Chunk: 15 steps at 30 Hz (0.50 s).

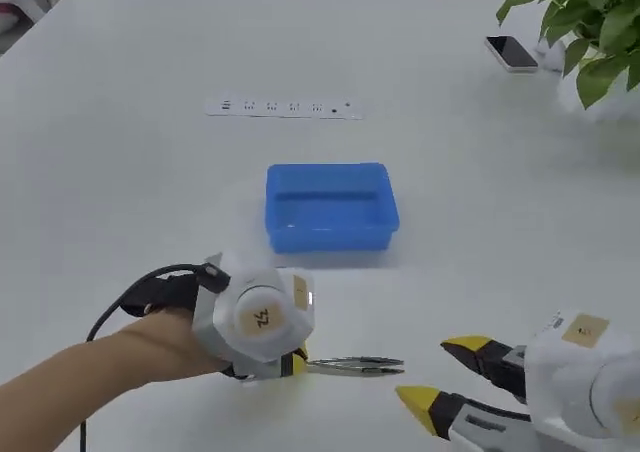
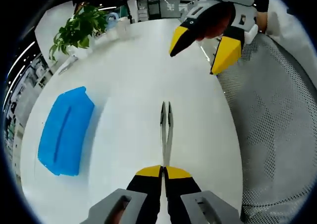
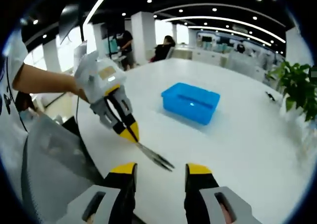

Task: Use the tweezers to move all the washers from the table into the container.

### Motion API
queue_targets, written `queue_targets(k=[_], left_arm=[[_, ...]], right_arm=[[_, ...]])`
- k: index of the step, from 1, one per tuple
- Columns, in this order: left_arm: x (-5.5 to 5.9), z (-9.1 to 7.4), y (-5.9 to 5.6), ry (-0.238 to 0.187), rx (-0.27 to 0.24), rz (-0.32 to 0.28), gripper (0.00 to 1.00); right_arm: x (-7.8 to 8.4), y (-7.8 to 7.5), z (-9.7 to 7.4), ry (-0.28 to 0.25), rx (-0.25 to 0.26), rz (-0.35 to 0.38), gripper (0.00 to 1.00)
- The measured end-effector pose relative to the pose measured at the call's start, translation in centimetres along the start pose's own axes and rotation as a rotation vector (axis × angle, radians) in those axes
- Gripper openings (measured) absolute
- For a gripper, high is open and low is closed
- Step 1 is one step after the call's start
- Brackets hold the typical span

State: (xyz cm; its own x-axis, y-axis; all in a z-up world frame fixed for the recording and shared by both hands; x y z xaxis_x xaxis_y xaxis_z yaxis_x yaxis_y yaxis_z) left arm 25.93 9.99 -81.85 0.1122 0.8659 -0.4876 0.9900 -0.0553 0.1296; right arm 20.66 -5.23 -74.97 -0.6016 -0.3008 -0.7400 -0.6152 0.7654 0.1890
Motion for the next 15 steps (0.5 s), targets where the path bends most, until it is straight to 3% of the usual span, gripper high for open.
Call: queue_targets(k=[2, 3, 6, 9, 11, 15], left_arm=[[0.4, 0.1, 0.0, 0.022, -0.015, 0.016, 0.00], [0.1, 0.1, 0.0, 0.005, -0.011, 0.018, 0.00], [0.5, -0.2, 0.2, 0.020, -0.055, -0.059, 0.13], [0.5, -1.4, 0.7, -0.047, -0.146, -0.215, 0.25], [0.7, -2.5, 0.7, -0.080, -0.204, -0.281, 0.29], [0.9, -5.5, -0.5, -0.160, -0.336, -0.445, 0.46]], right_arm=[[-0.4, 0.0, -0.2, -0.017, 0.024, -0.017, 0.35], [-0.5, 0.1, -0.4, -0.019, 0.026, -0.020, 0.35], [-0.5, 0.3, -0.6, -0.033, 0.035, -0.021, 0.39], [-0.7, 0.4, -0.9, -0.046, 0.047, -0.028, 0.39], [-0.9, 0.3, -1.0, -0.060, 0.052, -0.029, 0.40], [-1.0, -0.1, -1.3, -0.080, 0.066, -0.005, 0.44]])
Point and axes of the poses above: the centre of the closed fingertips' face, and the gripper's own axes: z roughly forward along the fingers, y roughly to its left, x roughly out of its underside, the point moved 5 cm from there along -z, roughly backward along the fingers, and after that the axes turned 9 degrees about z, right-handed, at the moved point
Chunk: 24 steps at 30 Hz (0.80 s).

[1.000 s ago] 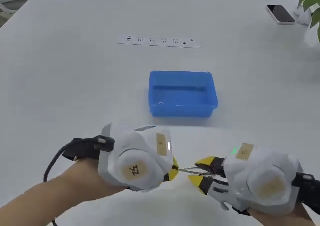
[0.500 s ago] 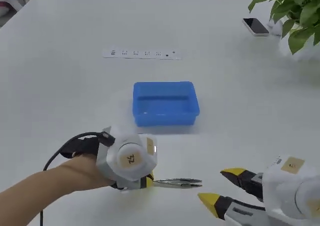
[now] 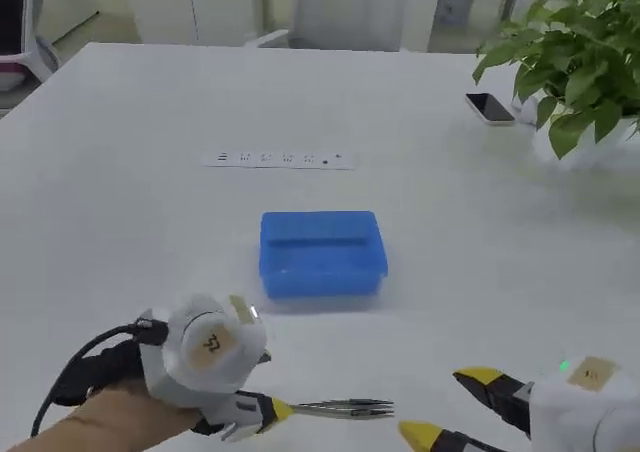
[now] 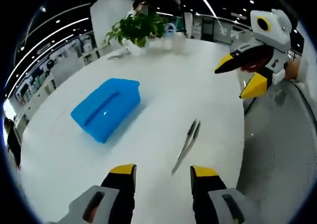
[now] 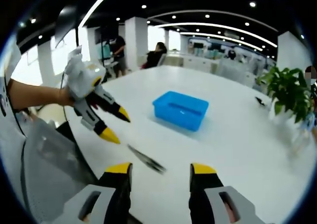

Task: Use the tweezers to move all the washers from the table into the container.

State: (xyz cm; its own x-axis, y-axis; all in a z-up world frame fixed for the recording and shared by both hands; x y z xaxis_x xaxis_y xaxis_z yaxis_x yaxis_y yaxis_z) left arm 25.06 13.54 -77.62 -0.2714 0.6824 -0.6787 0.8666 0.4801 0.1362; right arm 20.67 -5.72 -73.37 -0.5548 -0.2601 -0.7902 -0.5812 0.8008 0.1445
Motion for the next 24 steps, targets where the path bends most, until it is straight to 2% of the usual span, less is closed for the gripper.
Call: queue_targets(k=[2, 6, 9, 12, 14, 18, 20, 21, 24], left_arm=[[0.2, -1.6, -0.4, -0.047, -0.049, -0.090, 0.54], [0.6, -4.0, -1.1, -0.091, -0.130, -0.219, 0.69], [0.2, -5.9, -1.6, -0.120, -0.186, -0.246, 0.82], [-0.6, -7.4, -1.4, -0.160, -0.252, -0.280, 0.90], [-1.0, -8.2, -1.4, -0.183, -0.270, -0.305, 0.97], [-1.1, -9.0, -1.6, -0.179, -0.299, -0.326, 0.99], [-1.0, -9.2, -1.7, -0.159, -0.313, -0.334, 0.99], [-0.9, -9.4, -1.8, -0.164, -0.327, -0.332, 0.99], [-0.7, -9.5, -1.7, -0.158, -0.343, -0.336, 0.99]], right_arm=[[-0.2, -0.1, -0.2, -0.016, -0.005, 0.024, 0.45], [-0.5, -0.4, -0.5, -0.044, -0.013, 0.084, 0.43], [-0.8, -0.7, -0.9, -0.072, -0.015, 0.126, 0.47], [-0.8, -1.0, -1.1, -0.084, -0.015, 0.139, 0.50], [-0.8, -1.1, -1.1, -0.081, -0.009, 0.142, 0.55], [-0.9, -1.5, -1.2, -0.080, 0.017, 0.140, 0.72], [-1.1, -1.6, -1.2, -0.090, 0.024, 0.126, 0.71], [-1.1, -1.6, -1.2, -0.091, 0.028, 0.126, 0.73], [-1.1, -1.7, -1.1, -0.087, 0.032, 0.134, 0.81]])
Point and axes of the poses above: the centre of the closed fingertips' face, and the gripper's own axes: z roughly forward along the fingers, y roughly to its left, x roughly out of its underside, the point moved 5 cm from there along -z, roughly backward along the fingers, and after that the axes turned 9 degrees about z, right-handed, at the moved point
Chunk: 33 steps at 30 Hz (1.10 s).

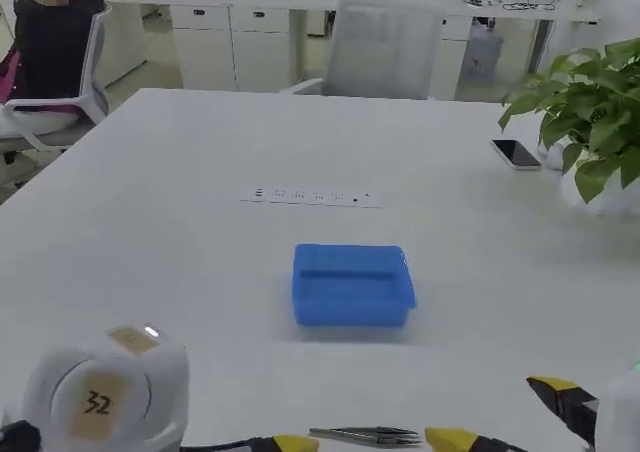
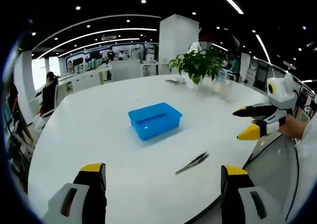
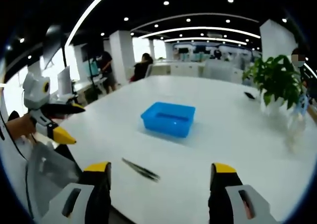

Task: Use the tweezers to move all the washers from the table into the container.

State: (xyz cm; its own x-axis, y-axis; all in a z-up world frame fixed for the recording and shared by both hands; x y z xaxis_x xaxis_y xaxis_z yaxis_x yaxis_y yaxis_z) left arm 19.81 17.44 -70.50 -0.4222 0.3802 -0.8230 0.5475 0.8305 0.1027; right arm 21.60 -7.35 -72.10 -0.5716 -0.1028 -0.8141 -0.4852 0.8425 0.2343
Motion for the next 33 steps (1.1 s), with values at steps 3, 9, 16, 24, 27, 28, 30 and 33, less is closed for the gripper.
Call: queue_targets(k=[3, 9, 16, 24, 27, 28, 30, 33], left_arm=[[0.4, -0.2, 0.2, 0.025, -0.018, 0.001, 0.99], [0.6, -0.6, 0.6, 0.022, -0.053, -0.020, 0.99], [0.6, -0.9, 0.9, 0.021, -0.092, -0.025, 0.99], [0.7, -1.0, 1.0, 0.020, -0.111, -0.024, 0.99], [0.8, -1.1, 1.0, 0.021, -0.118, -0.017, 0.99], [0.8, -1.1, 1.0, 0.020, -0.119, -0.015, 0.99], [0.8, -1.2, 1.0, 0.020, -0.122, -0.016, 0.99], [0.7, -1.2, 1.2, 0.018, -0.132, -0.014, 0.99]], right_arm=[[0.1, 0.0, 0.1, 0.007, 0.015, 0.000, 0.86], [0.4, 0.1, 0.3, 0.019, 0.031, 0.001, 0.98], [0.4, 0.1, 0.3, 0.019, 0.032, 0.001, 0.99], [0.6, 0.4, 0.5, 0.040, 0.018, 0.011, 0.99], [0.6, 0.5, 0.5, 0.040, 0.016, 0.010, 0.99], [0.6, 0.5, 0.6, 0.041, 0.015, 0.009, 0.99], [0.6, 0.5, 0.6, 0.045, 0.013, 0.007, 0.99], [0.7, 0.5, 0.7, 0.051, 0.013, 0.004, 0.99]])
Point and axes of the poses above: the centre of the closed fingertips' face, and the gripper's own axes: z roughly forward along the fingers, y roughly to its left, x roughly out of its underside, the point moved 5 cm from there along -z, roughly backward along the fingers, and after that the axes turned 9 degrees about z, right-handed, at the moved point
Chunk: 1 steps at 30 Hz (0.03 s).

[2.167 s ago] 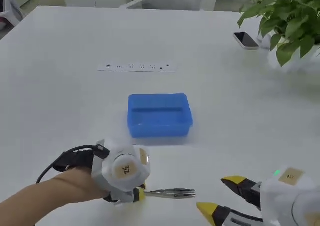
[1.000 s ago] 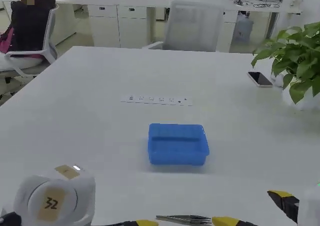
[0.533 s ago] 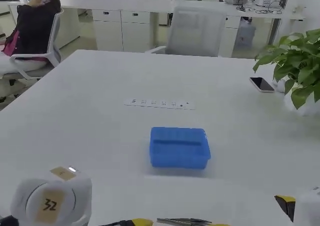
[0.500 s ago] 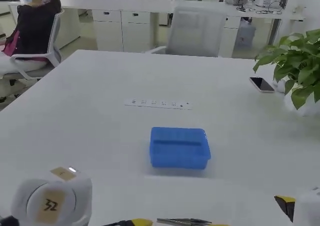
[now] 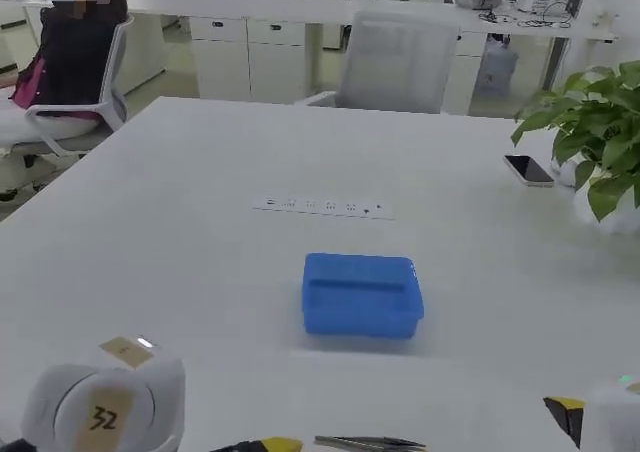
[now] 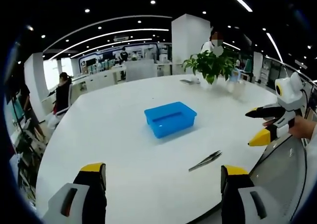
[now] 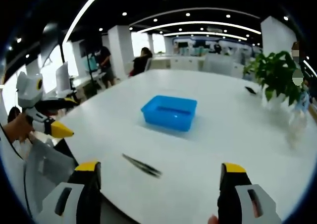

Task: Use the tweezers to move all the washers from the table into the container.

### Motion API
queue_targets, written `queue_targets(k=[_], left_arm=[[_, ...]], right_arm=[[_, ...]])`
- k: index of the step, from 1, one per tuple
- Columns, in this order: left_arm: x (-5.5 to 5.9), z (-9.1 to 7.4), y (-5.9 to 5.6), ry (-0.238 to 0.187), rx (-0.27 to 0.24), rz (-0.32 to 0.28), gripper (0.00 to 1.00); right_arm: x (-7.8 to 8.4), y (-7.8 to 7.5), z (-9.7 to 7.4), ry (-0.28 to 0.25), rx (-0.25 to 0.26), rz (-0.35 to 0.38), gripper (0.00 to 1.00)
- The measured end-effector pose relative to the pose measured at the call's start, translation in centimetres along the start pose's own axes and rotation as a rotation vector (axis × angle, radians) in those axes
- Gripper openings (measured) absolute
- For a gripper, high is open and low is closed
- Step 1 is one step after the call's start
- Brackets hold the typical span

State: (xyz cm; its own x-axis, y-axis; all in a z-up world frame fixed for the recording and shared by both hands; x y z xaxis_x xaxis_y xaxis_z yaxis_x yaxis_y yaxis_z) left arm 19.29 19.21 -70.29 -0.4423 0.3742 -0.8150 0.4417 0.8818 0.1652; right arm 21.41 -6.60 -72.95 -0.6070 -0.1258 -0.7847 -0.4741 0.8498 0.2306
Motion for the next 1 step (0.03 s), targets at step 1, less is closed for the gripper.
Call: queue_targets(k=[1], left_arm=[[-0.05, -0.01, 0.07, -0.001, -0.003, 0.001, 0.99]], right_arm=[[0.02, -0.01, 0.02, 0.000, 0.000, 0.000, 0.99]])
Point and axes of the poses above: the centre of the closed fingertips' face, and the gripper's own axes: z roughly forward along the fingers, y roughly to its left, x roughly out of its underside, the point moved 5 cm from there along -z, roughly backward along the fingers, and after that the axes turned 9 degrees about z, right-handed, at the moved point
